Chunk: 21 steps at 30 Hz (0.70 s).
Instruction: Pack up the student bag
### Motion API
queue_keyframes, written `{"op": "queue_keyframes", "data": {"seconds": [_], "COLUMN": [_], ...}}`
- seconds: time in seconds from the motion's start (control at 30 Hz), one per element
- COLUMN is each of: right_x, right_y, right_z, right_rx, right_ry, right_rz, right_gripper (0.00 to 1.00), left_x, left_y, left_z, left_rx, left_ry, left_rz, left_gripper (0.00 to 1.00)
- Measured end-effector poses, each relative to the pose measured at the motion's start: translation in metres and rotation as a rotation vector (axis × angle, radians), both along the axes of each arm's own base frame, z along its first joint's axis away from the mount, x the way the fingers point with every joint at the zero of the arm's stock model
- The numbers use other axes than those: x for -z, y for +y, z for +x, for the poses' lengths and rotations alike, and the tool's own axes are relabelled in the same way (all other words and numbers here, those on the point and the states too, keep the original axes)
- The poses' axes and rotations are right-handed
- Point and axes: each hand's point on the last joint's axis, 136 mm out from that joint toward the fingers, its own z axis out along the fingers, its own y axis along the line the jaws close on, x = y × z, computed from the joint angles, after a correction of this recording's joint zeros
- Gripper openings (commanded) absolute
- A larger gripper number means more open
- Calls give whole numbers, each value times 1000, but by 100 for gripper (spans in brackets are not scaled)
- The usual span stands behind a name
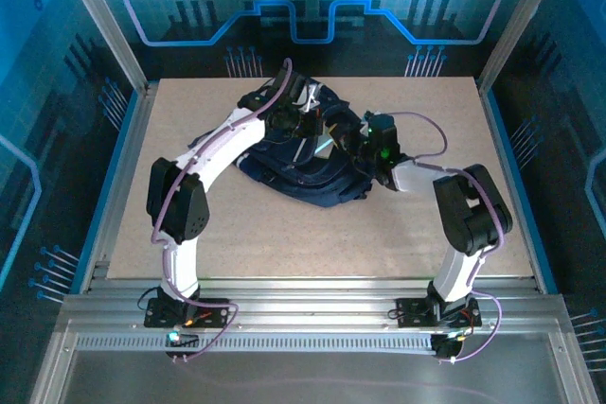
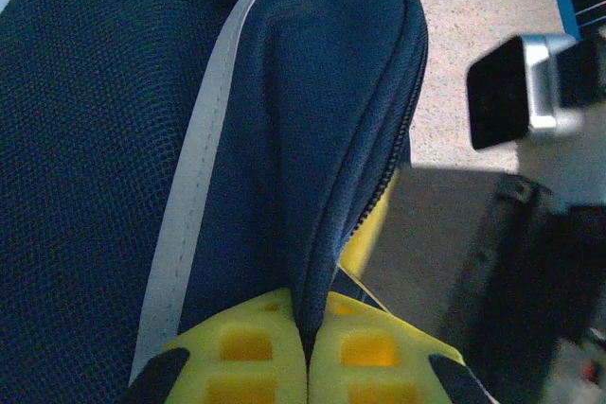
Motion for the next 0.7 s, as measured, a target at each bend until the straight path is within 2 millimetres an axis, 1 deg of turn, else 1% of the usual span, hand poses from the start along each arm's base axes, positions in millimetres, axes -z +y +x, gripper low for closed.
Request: {"op": "queue_keyframes", "data": {"seconds": [0.07,0.13,0.2,0.27,0.4,0.47,0.53,0.7], "right_x": [7,14,19,20,33,34,33,36], "right_y": [0,-1,-4,-6,-15,-21,-25,-24], "right_z": [6,8,9,9,1,-3,-6,-4], "right_rx": [10,15,21,27,45,60,74,65], "right_ry": [27,57,90,102,162,181,187,183], "right_rz": [-28,-59,-93,-114,-176,-202,-221,-231], "right_gripper": [1,8,11,13,13,14,18,23], "left_x": [-2,-3,-3,-3,-3,-4,-5,-4], "left_y": [-1,-2,-3,-4,-6,-7,-7,-9], "left_z": [-1,-2,-2,-2,-1,0,0,0], "left_rx": [-3,-4,-4,-6,-17,-18,-17,-17], "left_ry": [4,8,7,7,7,0,-3,1], "left_rz": [-11,-20,-24,-30,-41,-45,-47,-49], "left_gripper": [0,0,0,0,0,0,0,0]}}
